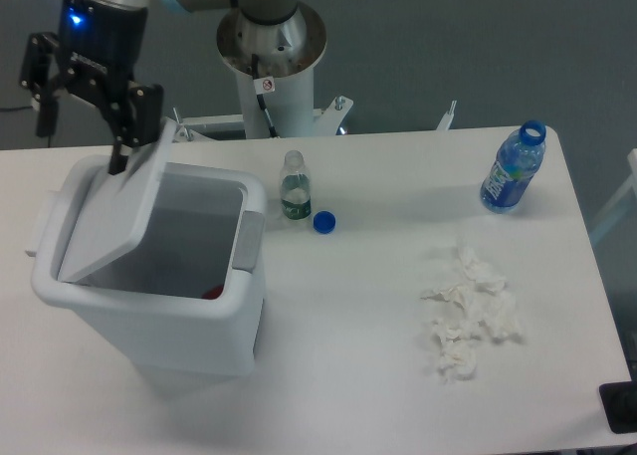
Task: Close the trash can
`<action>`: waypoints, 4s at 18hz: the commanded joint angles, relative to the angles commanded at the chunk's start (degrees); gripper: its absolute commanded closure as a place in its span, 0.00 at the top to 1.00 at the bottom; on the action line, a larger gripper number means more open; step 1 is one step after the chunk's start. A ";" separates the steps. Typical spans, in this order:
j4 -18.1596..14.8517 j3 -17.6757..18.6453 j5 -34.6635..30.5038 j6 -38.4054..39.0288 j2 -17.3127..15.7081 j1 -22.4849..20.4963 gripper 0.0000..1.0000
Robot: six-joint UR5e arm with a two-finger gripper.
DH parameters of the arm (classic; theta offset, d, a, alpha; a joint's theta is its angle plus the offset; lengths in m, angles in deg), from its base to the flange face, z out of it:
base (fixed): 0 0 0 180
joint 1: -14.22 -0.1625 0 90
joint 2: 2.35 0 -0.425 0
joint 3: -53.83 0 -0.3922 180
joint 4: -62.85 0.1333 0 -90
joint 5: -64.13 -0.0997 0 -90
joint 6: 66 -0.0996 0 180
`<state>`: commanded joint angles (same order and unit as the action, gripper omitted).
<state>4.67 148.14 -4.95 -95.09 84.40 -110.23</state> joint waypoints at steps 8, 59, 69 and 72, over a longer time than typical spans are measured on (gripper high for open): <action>0.35 0.17 0.09 -2.81 0.88 -3.25 1.00; 2.11 -0.88 -4.04 -5.19 5.01 -9.67 1.00; 2.81 -0.88 -5.63 -5.10 6.42 -9.58 1.00; 3.16 -0.88 -5.63 -5.10 6.42 -9.58 1.00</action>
<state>7.83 147.26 -10.57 -100.19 90.81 -119.82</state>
